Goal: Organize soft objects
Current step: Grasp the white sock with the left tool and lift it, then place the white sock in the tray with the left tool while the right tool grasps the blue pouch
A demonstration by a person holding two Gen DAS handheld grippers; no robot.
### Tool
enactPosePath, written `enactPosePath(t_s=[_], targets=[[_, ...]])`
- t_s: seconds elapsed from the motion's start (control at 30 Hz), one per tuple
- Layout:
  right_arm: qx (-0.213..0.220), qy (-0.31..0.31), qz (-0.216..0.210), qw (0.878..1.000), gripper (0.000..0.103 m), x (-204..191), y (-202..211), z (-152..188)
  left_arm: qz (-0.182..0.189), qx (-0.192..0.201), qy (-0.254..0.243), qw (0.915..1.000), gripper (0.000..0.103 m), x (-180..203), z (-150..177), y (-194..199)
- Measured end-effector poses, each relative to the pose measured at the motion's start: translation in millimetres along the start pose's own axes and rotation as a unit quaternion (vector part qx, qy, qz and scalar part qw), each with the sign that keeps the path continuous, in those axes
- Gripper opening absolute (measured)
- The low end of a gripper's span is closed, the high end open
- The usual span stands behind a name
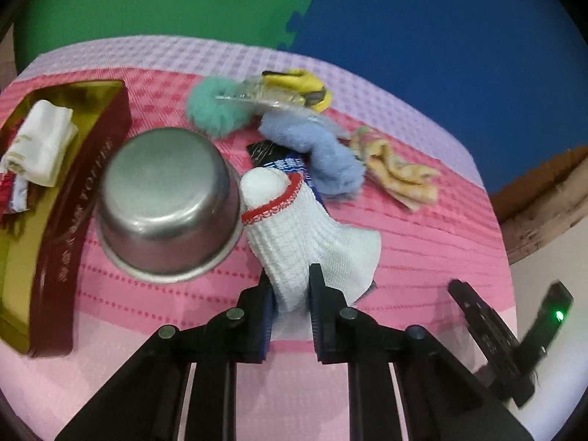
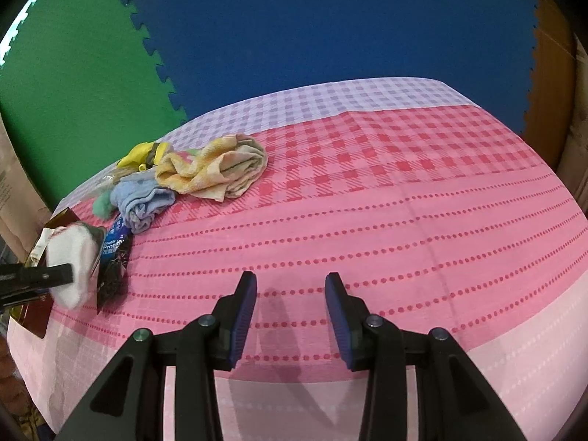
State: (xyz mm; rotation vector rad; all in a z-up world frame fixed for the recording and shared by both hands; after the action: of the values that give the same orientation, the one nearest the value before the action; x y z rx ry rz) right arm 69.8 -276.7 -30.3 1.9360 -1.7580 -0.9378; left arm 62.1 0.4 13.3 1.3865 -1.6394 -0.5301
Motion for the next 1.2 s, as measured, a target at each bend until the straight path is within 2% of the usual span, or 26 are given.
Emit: enactPosePath(t_s=[0.37,0.47,0.6,0.7,0.9,1.03,1.2], targets=[[0.006,0.019,0.021,1.0,0.039,-5,3,-2,0.008,0.003,0.018,0.9998,0.016,-28,27,41],[0.009,0.042,-0.015,0.999,0.039,-31,9,1,0.008,0.005,0.015,0.9998,0.016,-33,35,53],[-0.019,0.091,-0.08,0.992,0.039,-94,4,11,0.009,0.01,0.013,0.9998,0.016,-39,40,67],[-0.031,0.12,-0.106,0.987,0.039,-131,-2,7,0.006,0.022,0.008,0.9997,0.016,-44,40,83],[-0.077,0.189,-0.092,0.975,0.039,-179,-38,3,-0.001,0.049,0.012,0.9987,0.016,-64,37,119],[-0.102,0.199,-0.089,0.971,0.039,-189,-58,0,-0.016,0.062,0.027,0.9976,0.016,-90,31,138],[-0.131,0.19,-0.085,0.969,0.039,-197,-72,-4,-0.053,0.076,0.033,0.9951,0.016,-126,22,153]])
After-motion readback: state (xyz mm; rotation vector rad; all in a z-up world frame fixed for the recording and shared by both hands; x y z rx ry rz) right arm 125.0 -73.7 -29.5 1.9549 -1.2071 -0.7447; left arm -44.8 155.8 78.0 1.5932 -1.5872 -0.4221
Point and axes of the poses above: each gripper's, at about its wrist camera, not at the fingertips, and y roughly against the way its jaws point, x to its right, z to its underside, the point moved 5 cm from there along -y, roughly the way its jaws point, and after that the axes turned 4 degrees about x, right-handed, at the moved point
